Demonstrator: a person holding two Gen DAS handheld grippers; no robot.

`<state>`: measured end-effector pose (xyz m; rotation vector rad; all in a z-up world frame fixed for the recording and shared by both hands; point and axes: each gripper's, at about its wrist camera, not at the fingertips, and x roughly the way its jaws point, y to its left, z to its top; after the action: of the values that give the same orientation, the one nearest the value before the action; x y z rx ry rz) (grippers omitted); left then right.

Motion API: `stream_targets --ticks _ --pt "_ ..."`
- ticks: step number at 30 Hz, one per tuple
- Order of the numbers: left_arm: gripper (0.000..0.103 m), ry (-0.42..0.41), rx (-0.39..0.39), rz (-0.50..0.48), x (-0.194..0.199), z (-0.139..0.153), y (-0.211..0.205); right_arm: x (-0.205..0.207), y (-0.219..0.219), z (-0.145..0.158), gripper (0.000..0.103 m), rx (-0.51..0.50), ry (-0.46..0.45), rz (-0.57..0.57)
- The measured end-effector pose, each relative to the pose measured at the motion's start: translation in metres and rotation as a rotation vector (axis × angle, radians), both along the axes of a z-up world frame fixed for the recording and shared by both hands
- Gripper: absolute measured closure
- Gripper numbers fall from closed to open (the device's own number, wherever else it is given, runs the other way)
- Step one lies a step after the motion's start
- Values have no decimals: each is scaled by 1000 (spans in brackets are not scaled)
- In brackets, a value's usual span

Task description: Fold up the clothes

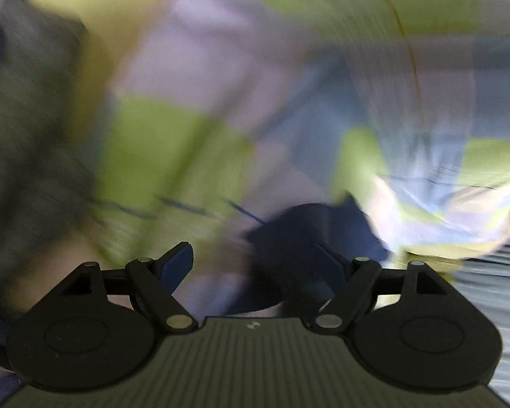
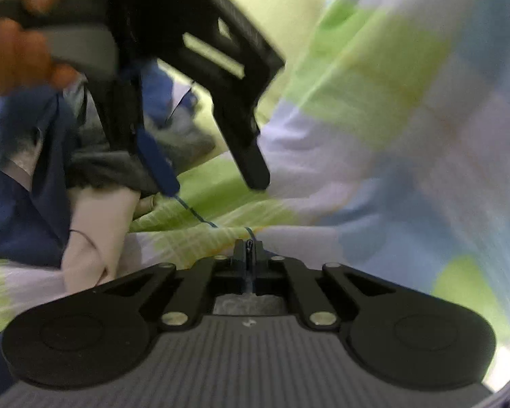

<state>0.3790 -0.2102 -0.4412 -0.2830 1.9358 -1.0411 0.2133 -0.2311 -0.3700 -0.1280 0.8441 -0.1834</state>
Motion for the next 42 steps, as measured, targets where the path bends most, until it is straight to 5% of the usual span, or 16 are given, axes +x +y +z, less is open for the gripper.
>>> stream_targets --ticks 4,9,12,14,16,17,20,21,23,27,30,33,36,37,42 --pt "23 121 29 -2 -32 -35 -12 -42 17 -4 101 58 3 -107" --pt "23 141 38 36 -52 -49 -5 -57 21 -15 98 94 5 -194" --pt "25 145 5 34 -61 -48 -11 -60 23 -15 71 101 3 -213" --pt "30 139 -23 20 -65 -44 -16 -65 25 -12 69 88 -25 -229" --pt "54 54 -45 -26 -69 -36 -23 -69 24 -6 57 88 -37 -258" --pt "58 -18 -52 -65 -71 -29 -26 -72 22 -4 54 86 -41 -277" --pt "48 -287 -100 -208 -83 4 -32 -87 12 1 52 96 -43 -343" --pt "40 -343 -119 -238 -87 12 -32 -92 9 1 51 100 -34 -363" --pt "39 -396 -152 -279 -93 21 -32 -101 2 -3 51 113 -14 -405" --pt "44 -448 -170 -324 -101 27 -35 -111 -8 -12 51 132 26 -451" --pt "57 -474 -201 -359 -107 33 -39 -114 -9 -13 51 134 22 -462" --pt "78 -370 -171 -346 -106 24 -39 -113 -8 -19 51 146 32 -458" --pt "85 -324 -156 -282 -96 19 -34 -112 -8 -21 51 147 38 -452" --pt "94 -316 -158 -270 -95 18 -34 -114 -9 -19 51 148 36 -453" --pt "103 -353 -177 -332 -104 21 -40 -117 -15 -16 51 162 35 -463"
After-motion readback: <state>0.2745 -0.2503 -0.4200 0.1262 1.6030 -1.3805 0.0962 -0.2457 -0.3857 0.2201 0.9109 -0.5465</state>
